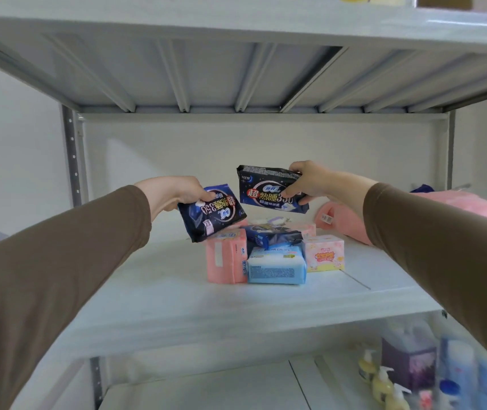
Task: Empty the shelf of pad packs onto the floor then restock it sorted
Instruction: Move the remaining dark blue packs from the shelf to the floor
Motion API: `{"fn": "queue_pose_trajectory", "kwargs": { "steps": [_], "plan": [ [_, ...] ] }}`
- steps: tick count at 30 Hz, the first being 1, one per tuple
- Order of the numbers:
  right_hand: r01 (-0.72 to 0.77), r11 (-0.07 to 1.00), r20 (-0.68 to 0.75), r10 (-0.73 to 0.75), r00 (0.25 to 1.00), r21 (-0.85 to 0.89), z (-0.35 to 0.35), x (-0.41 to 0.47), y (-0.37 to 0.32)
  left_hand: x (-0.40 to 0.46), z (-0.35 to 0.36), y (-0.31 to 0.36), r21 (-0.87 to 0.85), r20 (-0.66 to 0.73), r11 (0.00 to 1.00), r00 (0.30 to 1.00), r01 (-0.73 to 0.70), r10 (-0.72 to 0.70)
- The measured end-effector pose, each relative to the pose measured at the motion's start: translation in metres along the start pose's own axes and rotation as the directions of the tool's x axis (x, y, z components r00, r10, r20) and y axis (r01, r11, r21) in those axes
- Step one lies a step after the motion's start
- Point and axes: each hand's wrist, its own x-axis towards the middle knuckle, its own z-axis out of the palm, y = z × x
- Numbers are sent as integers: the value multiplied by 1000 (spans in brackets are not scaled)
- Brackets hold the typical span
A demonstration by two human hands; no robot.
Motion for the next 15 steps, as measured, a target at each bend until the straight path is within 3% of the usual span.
{"fn": "queue_pose_trajectory", "kwargs": {
  "steps": [8,15],
  "plan": [
    [-22,999,7,22,1000,23,30,-97,-52,-104,-18,-40,-121,28,993,1000,-9,13],
    [-56,998,134,54,990,14,64,-175,-78,-199,-7,-83,-202,67,979,998,28,-15]
  ]
}}
